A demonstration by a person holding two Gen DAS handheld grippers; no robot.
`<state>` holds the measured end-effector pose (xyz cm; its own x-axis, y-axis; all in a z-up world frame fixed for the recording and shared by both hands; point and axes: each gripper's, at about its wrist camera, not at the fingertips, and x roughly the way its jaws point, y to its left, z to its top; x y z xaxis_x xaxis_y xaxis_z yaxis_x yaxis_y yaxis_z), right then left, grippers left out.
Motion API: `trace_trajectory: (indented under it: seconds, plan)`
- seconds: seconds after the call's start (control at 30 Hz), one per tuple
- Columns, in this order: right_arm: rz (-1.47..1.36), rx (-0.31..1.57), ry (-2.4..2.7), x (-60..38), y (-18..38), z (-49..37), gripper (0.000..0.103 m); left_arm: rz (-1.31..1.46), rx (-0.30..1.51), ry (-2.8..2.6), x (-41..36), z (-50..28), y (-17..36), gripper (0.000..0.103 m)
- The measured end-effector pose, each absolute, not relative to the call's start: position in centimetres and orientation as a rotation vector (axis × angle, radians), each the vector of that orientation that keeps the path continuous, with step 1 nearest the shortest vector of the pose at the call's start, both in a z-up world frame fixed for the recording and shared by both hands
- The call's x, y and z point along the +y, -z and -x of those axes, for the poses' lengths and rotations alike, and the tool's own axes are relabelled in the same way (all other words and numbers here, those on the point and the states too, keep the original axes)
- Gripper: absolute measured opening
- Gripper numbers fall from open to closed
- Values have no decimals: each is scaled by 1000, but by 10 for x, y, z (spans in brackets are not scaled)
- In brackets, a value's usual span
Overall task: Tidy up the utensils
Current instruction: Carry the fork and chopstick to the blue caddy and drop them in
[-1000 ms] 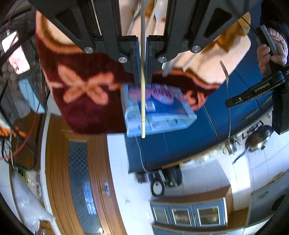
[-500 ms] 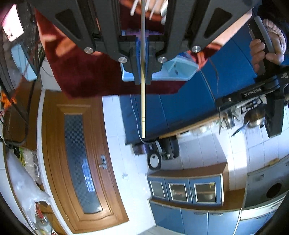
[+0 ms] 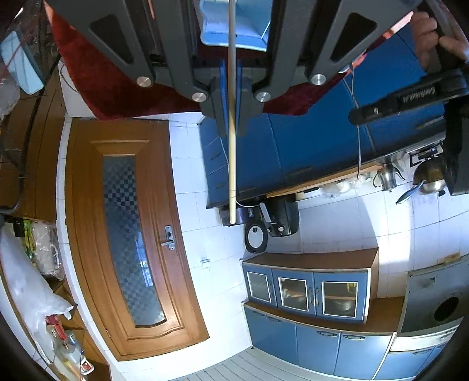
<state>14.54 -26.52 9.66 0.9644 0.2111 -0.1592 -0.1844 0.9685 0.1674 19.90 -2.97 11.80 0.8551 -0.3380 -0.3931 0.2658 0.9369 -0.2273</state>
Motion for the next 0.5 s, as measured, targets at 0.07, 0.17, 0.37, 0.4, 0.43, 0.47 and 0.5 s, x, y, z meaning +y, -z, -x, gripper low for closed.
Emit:
trace_trajectory:
  seconds: [0.07, 0.17, 0.37, 0.4, 0.43, 0.47, 0.5]
  plan:
    - [-144, 170, -208, -263, -88, -148, 6, 165, 451, 319, -32, -203, -111, 6]
    - [-117, 183, -220, -258, -79, -152, 6, 163, 467, 323, -34, -208, -100, 6]
    - [-52, 216, -239, -254, -66, -144, 6, 157, 490, 334, -35, -207, -84, 6]
    - [-41, 222, -240, -254, -65, -142, 6, 153, 490, 334, -35, -206, -82, 6]
    - [-35, 227, -240, -254, -64, -141, 6, 151, 492, 337, -35, -205, -81, 6]
    - [-30, 232, -240, -255, -63, -139, 6, 151, 494, 342, -34, -203, -80, 6]
    - [-27, 240, -242, -256, -62, -137, 6, 150, 496, 346, -34, -201, -78, 6]
